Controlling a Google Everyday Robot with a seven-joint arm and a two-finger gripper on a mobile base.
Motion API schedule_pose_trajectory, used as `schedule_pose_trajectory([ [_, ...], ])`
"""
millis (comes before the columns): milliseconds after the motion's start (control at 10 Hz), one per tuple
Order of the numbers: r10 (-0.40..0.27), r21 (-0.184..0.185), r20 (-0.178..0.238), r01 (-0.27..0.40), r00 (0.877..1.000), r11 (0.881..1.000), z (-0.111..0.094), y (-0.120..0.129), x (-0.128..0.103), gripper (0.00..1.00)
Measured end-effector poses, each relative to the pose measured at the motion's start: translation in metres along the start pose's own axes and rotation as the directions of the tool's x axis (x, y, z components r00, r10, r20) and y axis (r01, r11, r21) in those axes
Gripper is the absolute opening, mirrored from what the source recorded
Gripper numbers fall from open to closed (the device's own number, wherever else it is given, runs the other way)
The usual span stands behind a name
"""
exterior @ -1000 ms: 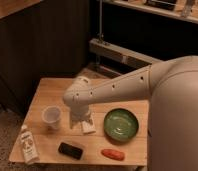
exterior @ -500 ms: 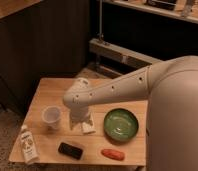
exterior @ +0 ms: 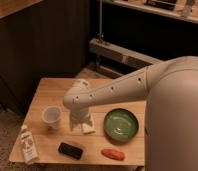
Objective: Place the white sponge in the ceramic cup
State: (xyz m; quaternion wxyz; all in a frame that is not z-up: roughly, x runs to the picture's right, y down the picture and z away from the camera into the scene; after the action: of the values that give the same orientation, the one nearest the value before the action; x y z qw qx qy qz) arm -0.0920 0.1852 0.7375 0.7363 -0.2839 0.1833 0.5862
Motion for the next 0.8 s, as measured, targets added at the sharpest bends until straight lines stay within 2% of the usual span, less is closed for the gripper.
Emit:
schedule_pose_trajectory([
  [200,0.004,0.006,0.009,-0.004,1.0,1.0,-0.001,-0.001,-0.004,0.65],
  [500,-0.002,0.019,0.025,0.002,1.0,1.0,-0.001,-0.017,-0.035,0.65],
  [800,-0.015,-0.019,0.003,0.016,1.0,1.0,0.005,-0.023,-0.053,0.65],
])
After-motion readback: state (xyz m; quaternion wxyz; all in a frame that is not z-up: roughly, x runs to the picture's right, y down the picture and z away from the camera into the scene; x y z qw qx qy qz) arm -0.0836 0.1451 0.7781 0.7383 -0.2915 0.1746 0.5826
